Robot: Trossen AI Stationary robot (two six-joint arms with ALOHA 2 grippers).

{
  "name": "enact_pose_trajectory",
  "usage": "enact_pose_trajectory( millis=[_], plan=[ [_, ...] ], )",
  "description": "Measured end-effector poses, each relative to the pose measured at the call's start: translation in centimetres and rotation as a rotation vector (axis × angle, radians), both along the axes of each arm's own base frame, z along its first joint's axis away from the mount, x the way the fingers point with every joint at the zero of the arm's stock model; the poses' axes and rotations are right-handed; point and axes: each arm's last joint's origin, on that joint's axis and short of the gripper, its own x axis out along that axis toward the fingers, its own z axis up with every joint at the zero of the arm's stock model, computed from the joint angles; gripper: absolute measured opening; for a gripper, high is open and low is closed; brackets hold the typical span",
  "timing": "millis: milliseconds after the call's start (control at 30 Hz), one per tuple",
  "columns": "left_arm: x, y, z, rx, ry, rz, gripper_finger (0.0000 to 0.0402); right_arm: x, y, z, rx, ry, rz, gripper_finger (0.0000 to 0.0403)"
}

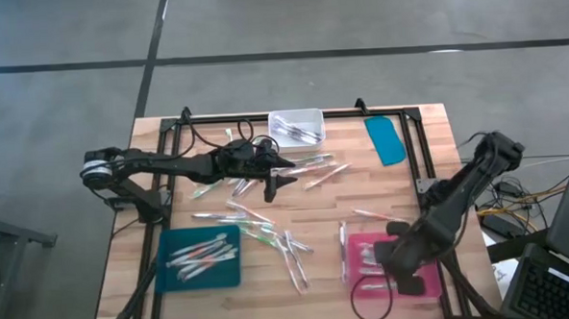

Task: Pick & Place Toothbrushes
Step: Put the green toothbrush into the pink bin

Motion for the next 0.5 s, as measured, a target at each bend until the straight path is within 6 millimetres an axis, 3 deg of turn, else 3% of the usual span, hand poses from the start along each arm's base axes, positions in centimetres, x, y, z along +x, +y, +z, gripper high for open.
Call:
enact_pose_trajectory(
  millis=[200, 500],
  plan=[
    [0.0, 0.0, -0.1, -0.009, 0.006, 0.002, 0.0229, 0.3, 1.4, -3.0, -0.023, 0.200, 0.113, 0.0024],
    [0.0, 0.0, -0.1, -0.010, 0.008, 0.003, 0.0230, 0.7, 3.0, -6.1, -0.017, 0.326, 0.249, 0.0024]
  ],
)
